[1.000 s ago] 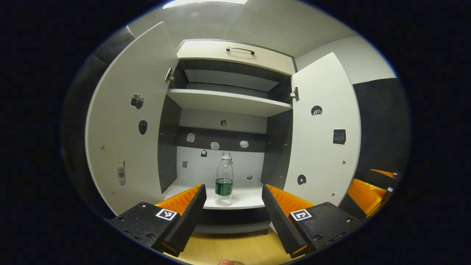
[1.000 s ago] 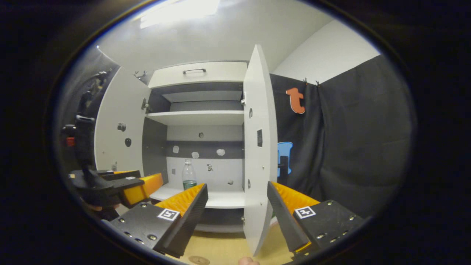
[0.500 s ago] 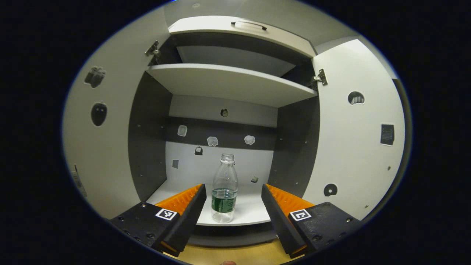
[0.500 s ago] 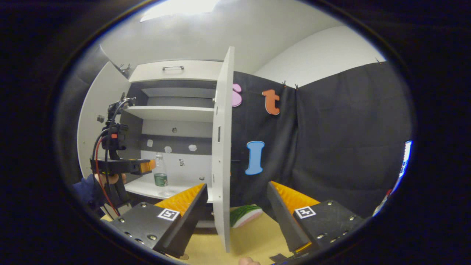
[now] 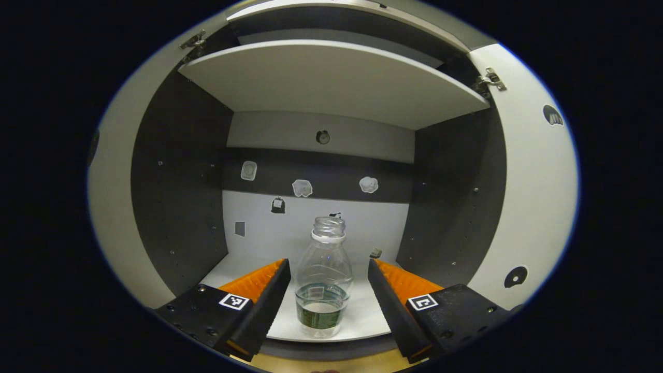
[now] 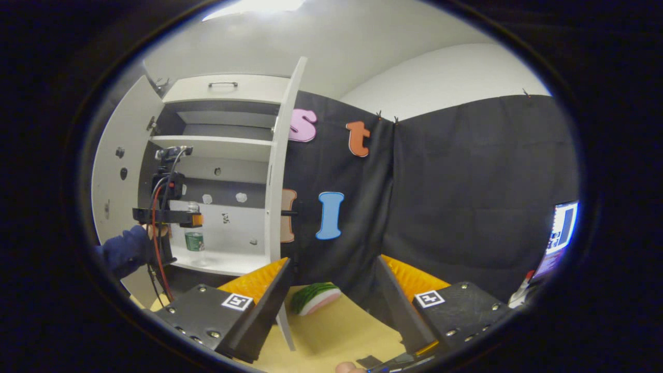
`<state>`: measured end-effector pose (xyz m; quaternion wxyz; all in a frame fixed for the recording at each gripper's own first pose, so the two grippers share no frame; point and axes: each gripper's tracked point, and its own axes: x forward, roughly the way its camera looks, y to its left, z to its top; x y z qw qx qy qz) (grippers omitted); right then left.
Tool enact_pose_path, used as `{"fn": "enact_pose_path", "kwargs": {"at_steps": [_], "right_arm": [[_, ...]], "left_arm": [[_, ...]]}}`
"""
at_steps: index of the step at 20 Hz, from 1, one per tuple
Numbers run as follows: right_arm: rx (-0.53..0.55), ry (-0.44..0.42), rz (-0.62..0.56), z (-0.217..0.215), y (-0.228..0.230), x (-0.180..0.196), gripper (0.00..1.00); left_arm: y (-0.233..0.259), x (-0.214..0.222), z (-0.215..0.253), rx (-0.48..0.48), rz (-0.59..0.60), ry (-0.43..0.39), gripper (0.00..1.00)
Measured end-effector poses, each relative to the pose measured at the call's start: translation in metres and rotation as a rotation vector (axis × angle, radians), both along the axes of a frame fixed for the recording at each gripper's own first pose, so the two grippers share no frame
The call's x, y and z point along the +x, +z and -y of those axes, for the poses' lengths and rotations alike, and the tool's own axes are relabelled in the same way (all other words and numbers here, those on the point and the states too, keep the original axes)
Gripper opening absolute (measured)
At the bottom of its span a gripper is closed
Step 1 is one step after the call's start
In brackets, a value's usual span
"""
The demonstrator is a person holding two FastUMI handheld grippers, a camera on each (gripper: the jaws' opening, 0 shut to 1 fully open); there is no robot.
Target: Grasp the bottle in the cabinet with the left hand and place it on the coaster, then close the right door with the right hand and the left door with the left hand.
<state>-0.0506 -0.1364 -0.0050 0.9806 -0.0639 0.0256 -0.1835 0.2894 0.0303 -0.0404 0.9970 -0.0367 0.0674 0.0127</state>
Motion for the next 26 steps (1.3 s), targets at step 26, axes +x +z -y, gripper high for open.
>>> {"fn": "enact_pose_path", "kwargs": {"at_steps": [26], "right_arm": [[0.022,0.170,0.016,-0.028,0.004,0.010,0.98]], "left_arm": [[-0.112,-0.188,0.045,-0.196,-0.245,-0.270,0.79]]}}
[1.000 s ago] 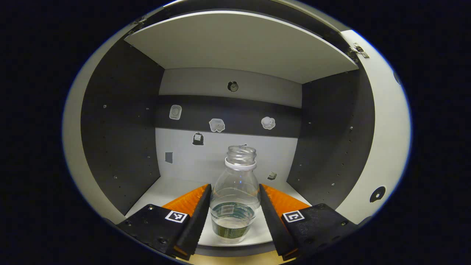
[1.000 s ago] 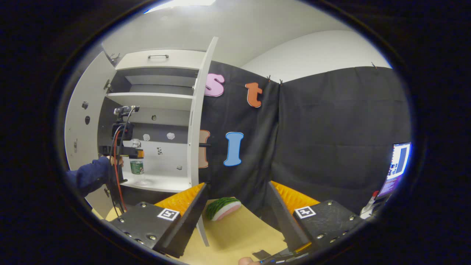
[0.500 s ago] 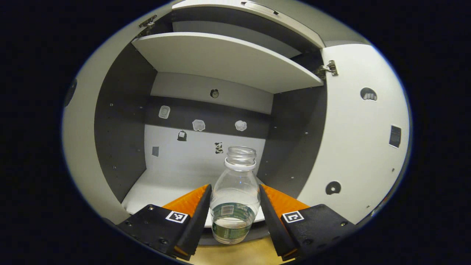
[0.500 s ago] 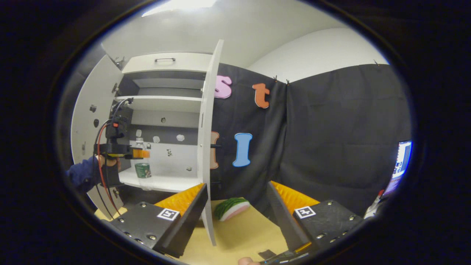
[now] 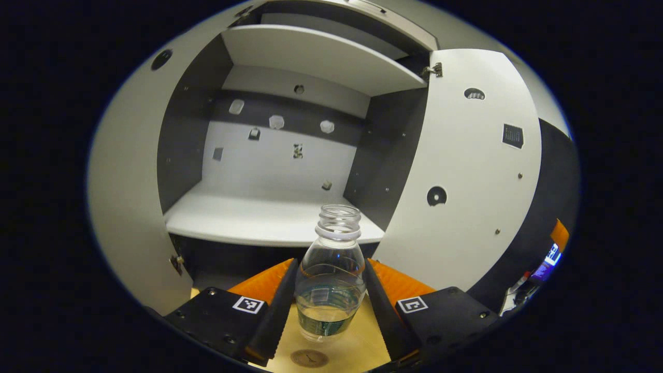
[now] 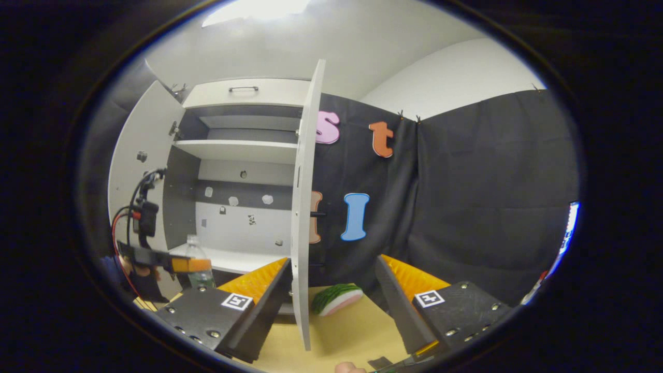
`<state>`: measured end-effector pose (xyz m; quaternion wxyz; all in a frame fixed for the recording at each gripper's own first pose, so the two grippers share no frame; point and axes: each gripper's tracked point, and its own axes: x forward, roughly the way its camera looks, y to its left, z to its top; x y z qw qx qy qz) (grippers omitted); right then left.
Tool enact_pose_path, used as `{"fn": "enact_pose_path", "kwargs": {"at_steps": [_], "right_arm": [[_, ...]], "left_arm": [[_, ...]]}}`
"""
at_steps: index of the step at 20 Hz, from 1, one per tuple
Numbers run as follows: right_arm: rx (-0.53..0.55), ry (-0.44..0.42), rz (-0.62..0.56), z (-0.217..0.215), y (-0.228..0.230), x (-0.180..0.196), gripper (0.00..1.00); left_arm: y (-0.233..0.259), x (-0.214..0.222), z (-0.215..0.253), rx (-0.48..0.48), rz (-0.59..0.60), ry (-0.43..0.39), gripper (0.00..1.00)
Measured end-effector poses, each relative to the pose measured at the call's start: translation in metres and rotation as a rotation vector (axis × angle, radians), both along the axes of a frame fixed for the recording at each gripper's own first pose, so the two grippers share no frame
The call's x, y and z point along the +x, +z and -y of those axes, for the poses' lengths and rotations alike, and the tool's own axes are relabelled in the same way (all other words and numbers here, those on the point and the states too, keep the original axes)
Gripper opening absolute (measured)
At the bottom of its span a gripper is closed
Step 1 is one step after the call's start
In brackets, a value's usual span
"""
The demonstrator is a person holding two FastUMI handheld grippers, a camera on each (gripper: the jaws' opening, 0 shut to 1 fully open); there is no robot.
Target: Grasp the bottle in the cabinet with the left hand and place it on the coaster, then close the right door with the right hand and the left door with the left hand.
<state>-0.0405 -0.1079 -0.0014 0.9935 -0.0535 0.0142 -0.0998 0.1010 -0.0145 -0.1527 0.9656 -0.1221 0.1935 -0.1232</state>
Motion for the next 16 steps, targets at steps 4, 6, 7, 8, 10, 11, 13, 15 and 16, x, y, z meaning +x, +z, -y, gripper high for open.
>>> {"fn": "enact_pose_path", "kwargs": {"at_steps": [4,6,7,8,10,11,13,15,16], "right_arm": [[-0.002,-0.009,0.002,0.005,0.001,-0.003,0.96],[-0.011,-0.023,-0.007,0.011,-0.002,-0.008,0.96],[-0.019,-0.035,-0.013,0.016,-0.004,-0.011,0.96],[-0.026,-0.046,-0.016,0.020,-0.004,-0.014,0.98],[-0.035,-0.071,-0.024,0.027,-0.005,-0.020,0.98],[-0.036,-0.084,-0.027,0.032,-0.007,-0.022,0.96],[-0.037,-0.104,-0.031,0.038,-0.008,-0.026,0.98],[-0.042,-0.122,-0.032,0.043,-0.007,-0.028,0.96],[-0.046,-0.128,-0.034,0.044,-0.007,-0.028,0.96]], "left_arm": [[-0.066,-0.020,-0.008,-0.030,-0.142,0.044,0.79],[-0.097,-0.025,-0.012,-0.036,-0.204,0.065,0.79],[-0.111,-0.027,-0.014,-0.034,-0.234,0.073,0.79],[-0.125,-0.029,-0.016,-0.031,-0.259,0.082,0.80],[-0.147,-0.032,-0.020,-0.015,-0.288,0.088,0.82],[-0.156,-0.032,-0.021,0.000,-0.294,0.088,0.80],[-0.172,-0.030,-0.021,0.031,-0.293,0.080,0.80],[-0.184,-0.031,-0.019,0.048,-0.292,0.071,0.80],[-0.188,-0.029,-0.018,0.048,-0.290,0.063,0.80]]}}
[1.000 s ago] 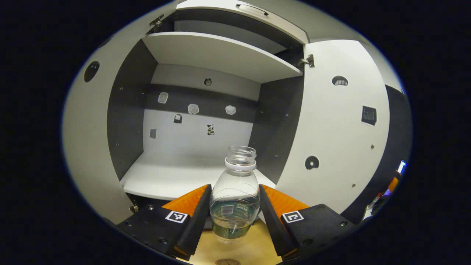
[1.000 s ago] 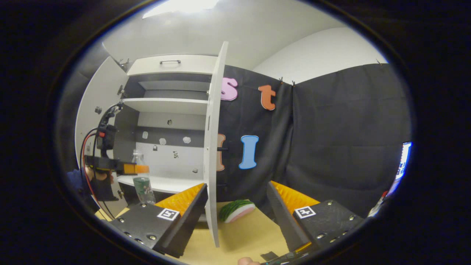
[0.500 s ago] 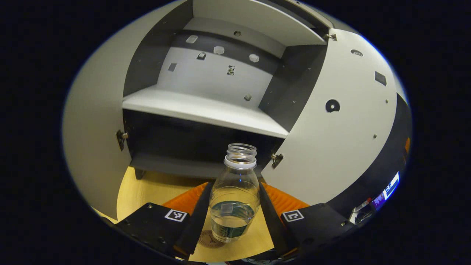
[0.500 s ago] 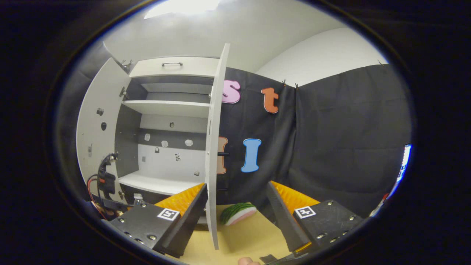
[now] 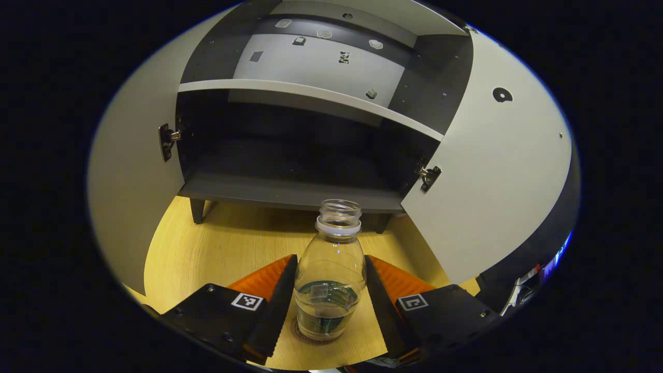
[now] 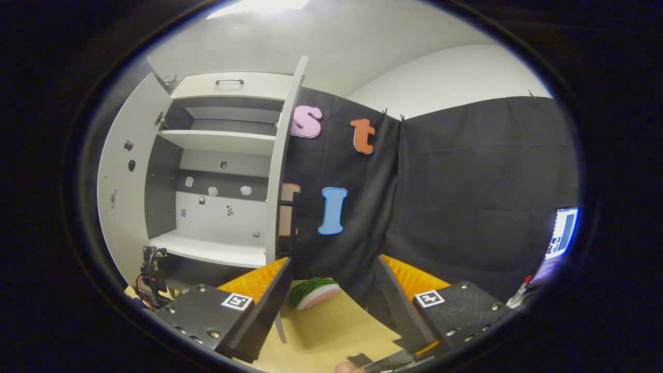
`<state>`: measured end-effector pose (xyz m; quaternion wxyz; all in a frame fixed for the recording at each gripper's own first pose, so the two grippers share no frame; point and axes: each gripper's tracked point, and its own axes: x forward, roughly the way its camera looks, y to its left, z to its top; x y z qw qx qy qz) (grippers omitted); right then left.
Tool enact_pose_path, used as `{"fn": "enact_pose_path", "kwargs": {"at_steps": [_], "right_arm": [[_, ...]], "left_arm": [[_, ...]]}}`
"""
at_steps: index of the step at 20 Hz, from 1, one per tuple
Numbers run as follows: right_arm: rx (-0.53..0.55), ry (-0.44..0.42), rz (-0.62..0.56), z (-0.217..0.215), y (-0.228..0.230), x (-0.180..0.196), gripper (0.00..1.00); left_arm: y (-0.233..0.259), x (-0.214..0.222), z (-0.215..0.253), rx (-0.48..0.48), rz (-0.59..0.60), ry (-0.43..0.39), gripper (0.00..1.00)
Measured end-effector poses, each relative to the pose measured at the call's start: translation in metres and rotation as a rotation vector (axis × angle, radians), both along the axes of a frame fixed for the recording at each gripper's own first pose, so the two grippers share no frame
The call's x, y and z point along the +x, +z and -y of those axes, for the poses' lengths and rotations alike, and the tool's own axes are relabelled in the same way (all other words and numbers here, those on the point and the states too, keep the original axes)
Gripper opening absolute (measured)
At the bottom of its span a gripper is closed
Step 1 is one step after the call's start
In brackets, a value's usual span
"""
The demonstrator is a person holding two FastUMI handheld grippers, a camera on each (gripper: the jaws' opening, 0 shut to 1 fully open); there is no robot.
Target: Grasp the bottle in the cabinet with the left hand and place it on the coaster, then close the right door with the right hand and the left door with the left hand.
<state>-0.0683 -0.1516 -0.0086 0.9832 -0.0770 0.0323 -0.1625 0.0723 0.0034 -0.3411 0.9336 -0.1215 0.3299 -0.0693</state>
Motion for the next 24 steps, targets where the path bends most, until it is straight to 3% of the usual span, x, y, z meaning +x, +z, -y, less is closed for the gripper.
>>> {"fn": "enact_pose_path", "kwargs": {"at_steps": [5,11,24], "right_arm": [[-0.016,-0.019,-0.009,0.006,-0.002,-0.002,0.96],[-0.029,-0.019,-0.010,0.007,0.001,-0.002,0.96],[-0.013,0.016,-0.025,-0.001,-0.011,0.007,0.98]], "left_arm": [[-0.016,0.001,0.013,0.018,0.024,-0.043,0.82],[-0.037,-0.009,0.010,0.063,0.007,-0.036,0.80],[-0.028,-0.036,0.007,0.042,0.091,-0.053,0.80]]}}
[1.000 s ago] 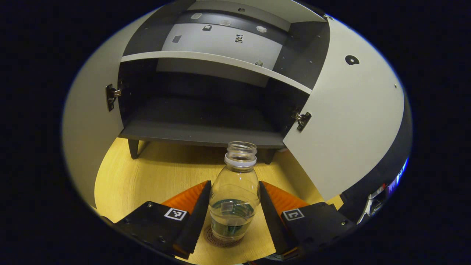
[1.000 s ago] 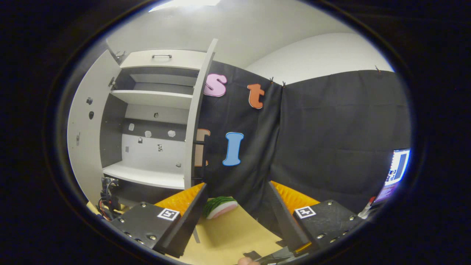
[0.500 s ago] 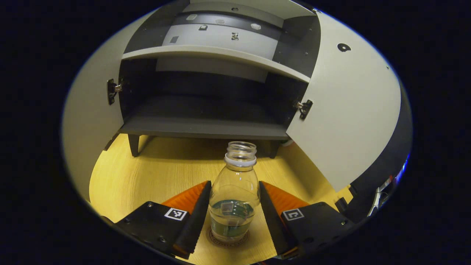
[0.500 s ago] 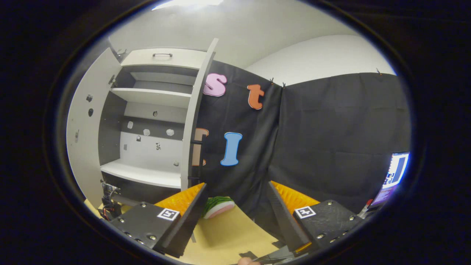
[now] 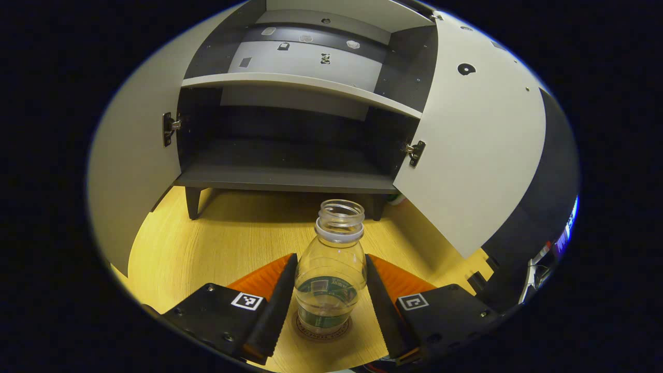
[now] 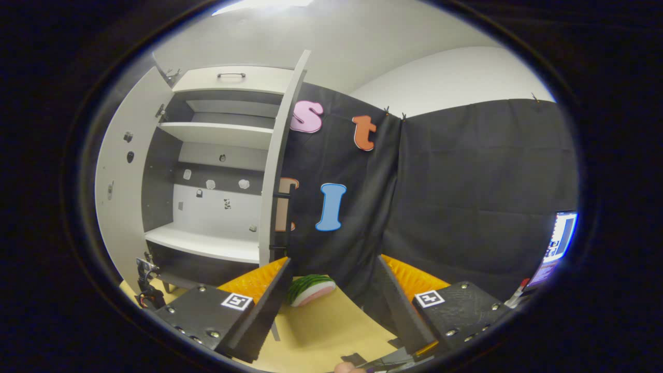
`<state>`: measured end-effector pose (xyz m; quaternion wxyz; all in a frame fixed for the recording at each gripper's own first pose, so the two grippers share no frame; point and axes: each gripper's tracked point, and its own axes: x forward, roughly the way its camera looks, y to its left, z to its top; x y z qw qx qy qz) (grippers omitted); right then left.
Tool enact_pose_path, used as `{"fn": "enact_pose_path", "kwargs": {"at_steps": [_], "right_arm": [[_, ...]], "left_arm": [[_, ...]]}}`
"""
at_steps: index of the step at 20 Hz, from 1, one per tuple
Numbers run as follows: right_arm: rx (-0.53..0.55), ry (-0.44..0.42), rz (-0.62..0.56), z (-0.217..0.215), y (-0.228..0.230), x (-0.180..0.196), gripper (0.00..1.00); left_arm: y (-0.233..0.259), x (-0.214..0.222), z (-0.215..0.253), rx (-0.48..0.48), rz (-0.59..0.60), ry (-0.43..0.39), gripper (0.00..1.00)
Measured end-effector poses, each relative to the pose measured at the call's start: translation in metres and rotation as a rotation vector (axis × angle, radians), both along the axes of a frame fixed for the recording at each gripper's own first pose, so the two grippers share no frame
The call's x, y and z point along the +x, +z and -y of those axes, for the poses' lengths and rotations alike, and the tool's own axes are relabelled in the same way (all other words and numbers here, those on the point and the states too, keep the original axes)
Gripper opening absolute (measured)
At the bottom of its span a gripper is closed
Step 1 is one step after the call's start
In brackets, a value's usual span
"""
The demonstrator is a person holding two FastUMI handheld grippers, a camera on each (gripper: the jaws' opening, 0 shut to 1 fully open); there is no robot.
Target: Grasp the bottle in the cabinet with the left hand and place it on the coaster, then close the right door with the right hand and the left door with the left hand.
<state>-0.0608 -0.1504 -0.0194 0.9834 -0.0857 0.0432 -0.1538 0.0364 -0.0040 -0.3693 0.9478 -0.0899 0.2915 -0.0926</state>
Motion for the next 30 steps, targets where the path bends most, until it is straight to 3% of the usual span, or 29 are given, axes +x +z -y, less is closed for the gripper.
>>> {"fn": "enact_pose_path", "kwargs": {"at_steps": [8,17,20,27,30], "right_arm": [[0.016,0.012,-0.017,-0.004,-0.013,0.003,0.96],[0.025,0.003,-0.025,-0.001,-0.016,0.001,0.96],[0.030,0.005,-0.024,-0.001,-0.016,0.001,0.96],[0.041,0.030,0.000,0.000,-0.007,0.016,0.98],[0.035,0.062,0.026,-0.002,0.005,0.034,0.98]], "left_arm": [[0.001,-0.026,-0.001,-0.003,-0.012,-0.021,0.81],[0.006,-0.031,0.013,0.022,0.002,-0.046,0.96],[0.016,-0.032,0.015,0.034,0.020,-0.053,0.96],[0.107,-0.027,0.022,0.052,0.191,-0.075,0.96],[0.157,-0.020,0.016,0.050,0.259,-0.038,0.96]]}}
